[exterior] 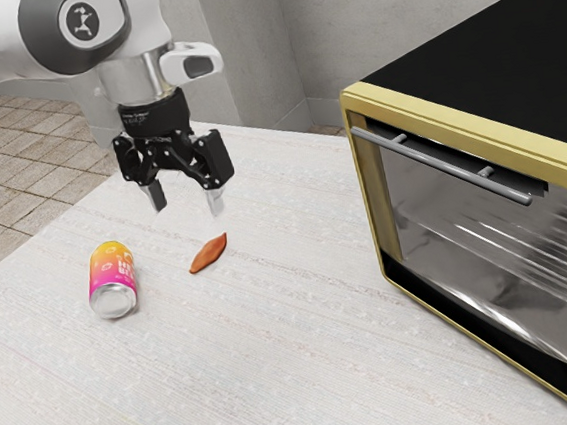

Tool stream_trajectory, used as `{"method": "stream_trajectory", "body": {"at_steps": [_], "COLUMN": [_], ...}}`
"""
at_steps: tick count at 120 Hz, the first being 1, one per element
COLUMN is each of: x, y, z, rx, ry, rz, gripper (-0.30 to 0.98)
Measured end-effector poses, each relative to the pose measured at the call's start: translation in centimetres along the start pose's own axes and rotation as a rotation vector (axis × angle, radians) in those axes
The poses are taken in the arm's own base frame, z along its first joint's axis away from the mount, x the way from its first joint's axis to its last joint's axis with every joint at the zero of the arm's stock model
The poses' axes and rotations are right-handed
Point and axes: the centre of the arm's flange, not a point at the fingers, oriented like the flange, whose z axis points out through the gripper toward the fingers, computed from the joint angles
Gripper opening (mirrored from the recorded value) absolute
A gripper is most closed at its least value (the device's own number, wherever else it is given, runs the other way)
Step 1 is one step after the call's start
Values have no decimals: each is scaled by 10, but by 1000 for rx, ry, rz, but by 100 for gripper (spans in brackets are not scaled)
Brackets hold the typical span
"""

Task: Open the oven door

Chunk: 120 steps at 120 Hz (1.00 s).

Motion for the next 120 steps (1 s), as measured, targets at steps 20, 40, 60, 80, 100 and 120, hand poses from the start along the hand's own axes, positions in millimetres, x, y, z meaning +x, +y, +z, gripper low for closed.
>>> {"method": "stream_trajectory", "body": {"at_steps": [20, 40, 60, 80, 100, 120], "x": [5, -50, -59, -57, -35, -12], "y": [0, 15, 133, 141, 138, 154], "z": [-4, -109, -99, -102, -89, -69], "rx": [-4, -60, -70, -25, 38, 88], "ry": [51, 308, 329, 388, 429, 451], "rz": [12, 225, 763, 1047, 1307, 1573], "gripper": [69, 69, 68, 68, 68, 68]}}
